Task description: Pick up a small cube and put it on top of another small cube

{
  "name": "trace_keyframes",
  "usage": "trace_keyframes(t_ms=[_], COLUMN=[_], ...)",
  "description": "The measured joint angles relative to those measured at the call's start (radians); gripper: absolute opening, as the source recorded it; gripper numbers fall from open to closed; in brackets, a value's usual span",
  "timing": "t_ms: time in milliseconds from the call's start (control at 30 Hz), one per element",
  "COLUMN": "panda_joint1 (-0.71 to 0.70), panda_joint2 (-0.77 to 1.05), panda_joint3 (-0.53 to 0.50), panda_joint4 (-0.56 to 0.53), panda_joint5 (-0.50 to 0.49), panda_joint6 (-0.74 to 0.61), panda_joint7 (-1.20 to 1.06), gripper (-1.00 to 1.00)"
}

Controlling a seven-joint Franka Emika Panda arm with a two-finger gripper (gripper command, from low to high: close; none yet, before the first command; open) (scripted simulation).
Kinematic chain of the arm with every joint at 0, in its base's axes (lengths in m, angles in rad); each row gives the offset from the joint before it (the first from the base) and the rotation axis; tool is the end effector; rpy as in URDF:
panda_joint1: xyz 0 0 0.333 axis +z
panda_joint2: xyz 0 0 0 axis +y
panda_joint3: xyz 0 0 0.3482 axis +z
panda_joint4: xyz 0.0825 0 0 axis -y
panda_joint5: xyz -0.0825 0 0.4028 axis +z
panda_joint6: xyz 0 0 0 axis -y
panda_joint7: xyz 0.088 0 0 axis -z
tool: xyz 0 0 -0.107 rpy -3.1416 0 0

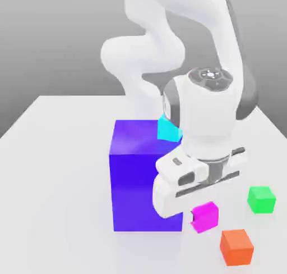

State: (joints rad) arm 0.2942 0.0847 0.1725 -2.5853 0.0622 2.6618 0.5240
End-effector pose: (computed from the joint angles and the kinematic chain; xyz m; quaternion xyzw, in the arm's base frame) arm 0.4070 0.2042 0.2444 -0.9982 0.0565 0.0135 0.0172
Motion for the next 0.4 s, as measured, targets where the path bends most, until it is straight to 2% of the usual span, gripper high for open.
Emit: trace_keyframes(t_ms=[100,267,300,400], panda_joint1=[0.213,0.262,0.271,0.271], panda_joint2=[-0.052,0.082,0.109,0.109], panda_joint3=[0.104,0.063,0.050,0.050], panda_joint4=[-0.042,-0.045,-0.043,-0.043], panda_joint5=[-0.050,-0.177,-0.197,-0.197], panda_joint6=[-0.005,0.128,0.153,0.153], panda_joint7=[-0.014,0.060,0.074,0.074], gripper=[-1.00,-1.00,1.00,1.00])
